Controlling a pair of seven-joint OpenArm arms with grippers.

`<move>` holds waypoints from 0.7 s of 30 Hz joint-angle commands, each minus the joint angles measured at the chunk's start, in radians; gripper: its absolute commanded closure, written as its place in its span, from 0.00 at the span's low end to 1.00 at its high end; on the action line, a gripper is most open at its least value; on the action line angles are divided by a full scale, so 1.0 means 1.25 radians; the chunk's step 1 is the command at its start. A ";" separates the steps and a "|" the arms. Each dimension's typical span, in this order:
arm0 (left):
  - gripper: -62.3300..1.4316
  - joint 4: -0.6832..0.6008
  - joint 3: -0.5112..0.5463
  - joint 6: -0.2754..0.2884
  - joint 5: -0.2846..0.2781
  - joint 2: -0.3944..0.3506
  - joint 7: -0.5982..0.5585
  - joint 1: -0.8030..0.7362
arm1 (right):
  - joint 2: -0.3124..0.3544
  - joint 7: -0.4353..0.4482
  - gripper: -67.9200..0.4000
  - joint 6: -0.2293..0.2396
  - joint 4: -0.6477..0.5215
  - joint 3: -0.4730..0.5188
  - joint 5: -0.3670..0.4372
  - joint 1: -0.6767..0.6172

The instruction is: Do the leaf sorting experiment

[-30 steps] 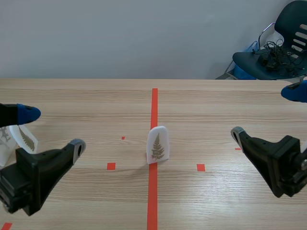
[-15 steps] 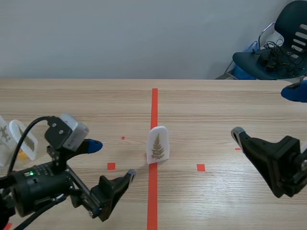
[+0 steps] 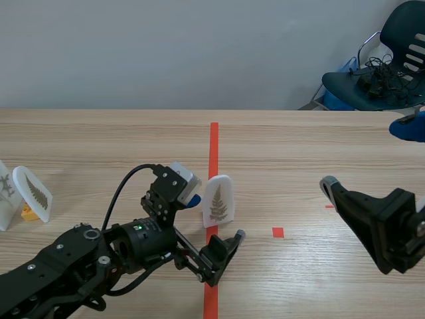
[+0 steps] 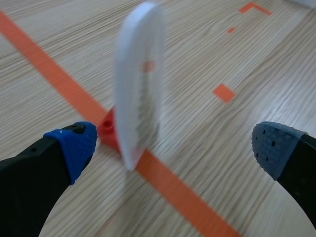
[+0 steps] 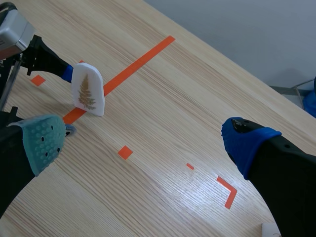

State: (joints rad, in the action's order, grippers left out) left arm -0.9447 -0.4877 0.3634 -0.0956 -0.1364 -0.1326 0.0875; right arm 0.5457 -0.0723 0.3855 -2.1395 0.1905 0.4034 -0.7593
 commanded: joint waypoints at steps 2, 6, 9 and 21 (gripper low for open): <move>0.00 -0.030 0.003 -0.040 -0.009 0.018 -0.011 0.004 | 0.006 0.011 0.00 -0.002 -0.010 0.009 0.005 0.011; 0.14 -0.030 0.003 -0.050 -0.009 0.023 -0.009 0.008 | 0.006 0.011 0.00 -0.002 -0.010 0.009 0.005 0.011; 0.33 -0.030 0.003 -0.080 -0.010 0.023 -0.009 0.008 | 0.006 0.011 0.00 -0.002 -0.010 0.009 0.005 0.011; 0.87 -0.031 0.003 -0.130 -0.012 0.023 -0.029 0.008 | 0.006 0.009 0.00 -0.002 -0.010 0.009 0.005 0.011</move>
State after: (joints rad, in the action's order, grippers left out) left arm -0.9516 -0.4896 0.1982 -0.1020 -0.1078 -0.1547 0.0917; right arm 0.5457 -0.0723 0.3855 -2.1395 0.1905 0.4034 -0.7593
